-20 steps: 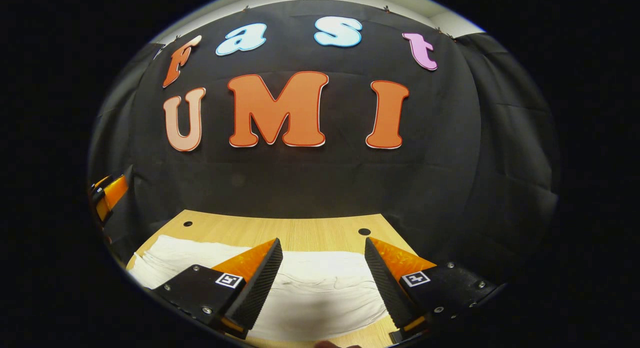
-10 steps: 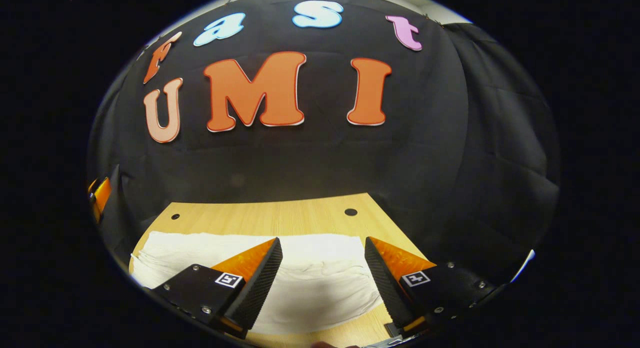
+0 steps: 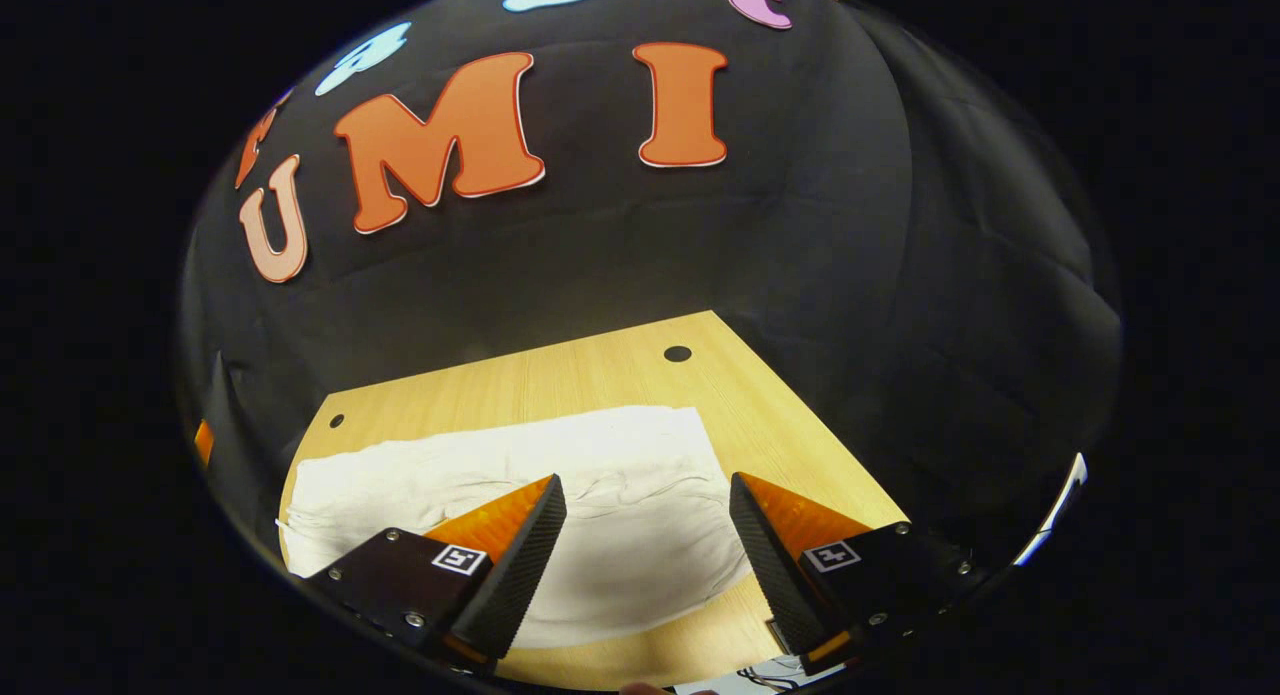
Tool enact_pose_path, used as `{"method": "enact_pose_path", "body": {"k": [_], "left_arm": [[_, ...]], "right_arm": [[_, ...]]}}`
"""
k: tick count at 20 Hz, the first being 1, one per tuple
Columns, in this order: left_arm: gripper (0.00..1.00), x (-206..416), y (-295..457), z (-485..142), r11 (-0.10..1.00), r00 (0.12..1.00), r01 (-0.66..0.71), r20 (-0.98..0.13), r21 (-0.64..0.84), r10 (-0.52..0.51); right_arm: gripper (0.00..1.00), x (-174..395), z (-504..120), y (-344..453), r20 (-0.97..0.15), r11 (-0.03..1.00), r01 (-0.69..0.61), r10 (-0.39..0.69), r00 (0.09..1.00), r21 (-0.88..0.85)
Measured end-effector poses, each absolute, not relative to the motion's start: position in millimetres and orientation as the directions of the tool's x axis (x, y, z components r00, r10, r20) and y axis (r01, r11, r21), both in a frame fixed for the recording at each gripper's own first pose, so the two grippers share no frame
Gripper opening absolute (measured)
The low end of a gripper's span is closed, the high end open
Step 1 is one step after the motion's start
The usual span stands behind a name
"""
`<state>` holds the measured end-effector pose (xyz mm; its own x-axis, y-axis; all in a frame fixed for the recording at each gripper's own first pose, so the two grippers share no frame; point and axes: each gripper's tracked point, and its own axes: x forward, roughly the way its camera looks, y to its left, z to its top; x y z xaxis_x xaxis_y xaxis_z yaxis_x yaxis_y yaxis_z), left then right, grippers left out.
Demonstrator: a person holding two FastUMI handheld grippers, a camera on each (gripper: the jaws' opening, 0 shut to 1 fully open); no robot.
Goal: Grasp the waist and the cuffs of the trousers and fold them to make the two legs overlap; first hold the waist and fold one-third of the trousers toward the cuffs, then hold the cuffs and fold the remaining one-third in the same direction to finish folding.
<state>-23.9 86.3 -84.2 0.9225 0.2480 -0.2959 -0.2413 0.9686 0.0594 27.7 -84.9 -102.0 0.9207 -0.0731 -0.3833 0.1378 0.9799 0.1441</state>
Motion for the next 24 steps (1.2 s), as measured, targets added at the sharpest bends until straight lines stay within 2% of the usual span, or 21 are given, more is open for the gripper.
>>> {"method": "enact_pose_path", "body": {"k": [8, 11, 15, 20, 24], "left_arm": [[1.0, -71, 160, -136, 0.912, 0.807, -0.41, -0.454, 0.032, 0.378], [1.0, -91, 186, -166, 0.87, 0.746, -0.492, -0.534, -0.036, 0.399], [0.98, -107, 224, -208, 0.777, 0.677, -0.6, -0.639, -0.191, 0.366], [0.99, -116, 233, -270, 0.667, 0.609, -0.685, -0.733, -0.294, 0.303], [0.99, -126, 227, -317, 0.588, 0.552, -0.733, -0.805, -0.343, 0.217]], "right_arm": [[0.98, 34, -143, -99, -0.539, 0.976, 0.134, -0.02, 0.842, 0.172], [0.98, 32, -160, -91, -0.593, 0.945, 0.155, 0.048, 0.803, 0.287], [0.99, 30, -180, -89, -0.646, 0.908, 0.228, 0.058, 0.761, 0.351], [0.99, 26, -199, -87, -0.691, 0.881, 0.297, 0.045, 0.721, 0.368], [0.99, 25, -204, -75, -0.704, 0.789, 0.385, 0.082, 0.706, 0.478]]}}
